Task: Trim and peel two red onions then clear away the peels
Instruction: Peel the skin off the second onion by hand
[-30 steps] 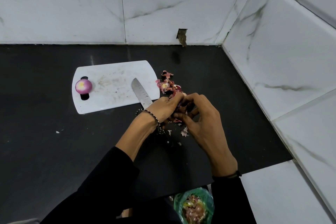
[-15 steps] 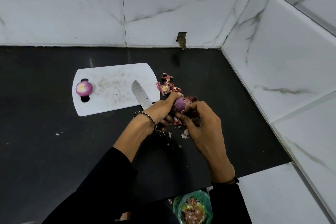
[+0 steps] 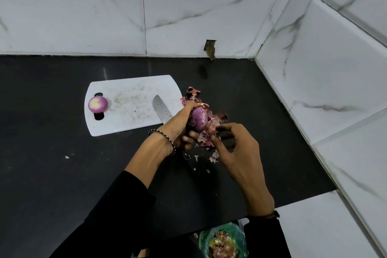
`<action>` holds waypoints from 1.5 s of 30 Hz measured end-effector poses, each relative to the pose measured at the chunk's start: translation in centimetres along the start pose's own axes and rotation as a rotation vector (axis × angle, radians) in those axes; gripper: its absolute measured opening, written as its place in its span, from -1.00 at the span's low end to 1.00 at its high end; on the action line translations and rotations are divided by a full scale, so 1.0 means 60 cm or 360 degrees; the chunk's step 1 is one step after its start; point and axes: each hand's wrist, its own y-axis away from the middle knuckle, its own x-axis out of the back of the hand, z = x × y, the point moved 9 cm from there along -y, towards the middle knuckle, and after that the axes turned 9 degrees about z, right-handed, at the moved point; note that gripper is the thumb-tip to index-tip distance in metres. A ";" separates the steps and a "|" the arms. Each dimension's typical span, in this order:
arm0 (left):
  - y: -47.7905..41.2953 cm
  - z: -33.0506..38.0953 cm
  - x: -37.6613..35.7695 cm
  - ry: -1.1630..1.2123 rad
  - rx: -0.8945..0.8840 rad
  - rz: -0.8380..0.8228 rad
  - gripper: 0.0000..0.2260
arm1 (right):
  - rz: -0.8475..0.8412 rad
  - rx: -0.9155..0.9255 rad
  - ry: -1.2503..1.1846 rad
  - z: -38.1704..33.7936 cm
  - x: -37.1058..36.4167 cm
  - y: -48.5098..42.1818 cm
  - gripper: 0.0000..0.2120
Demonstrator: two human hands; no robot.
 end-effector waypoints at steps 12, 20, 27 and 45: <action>0.005 0.007 -0.020 -0.0049 -0.0047 -0.0133 -0.40 | 0.0198 0.0233 -0.0102 -0.057 0.032 -0.011 -0.78; 0.010 0.008 -0.022 -0.0116 -0.0096 -0.0106 -0.34 | -0.0013 0.0267 0.0078 -0.055 -0.001 -0.015 -0.62; 0.010 0.004 -0.017 -0.0270 -0.0110 -0.0060 -0.43 | -0.0128 0.0281 0.0359 -0.047 -0.007 -0.016 -0.62; 0.004 -0.001 -0.011 -0.0219 -0.0049 -0.0099 -0.44 | -0.0004 0.0330 0.0030 -0.052 0.004 -0.019 -0.74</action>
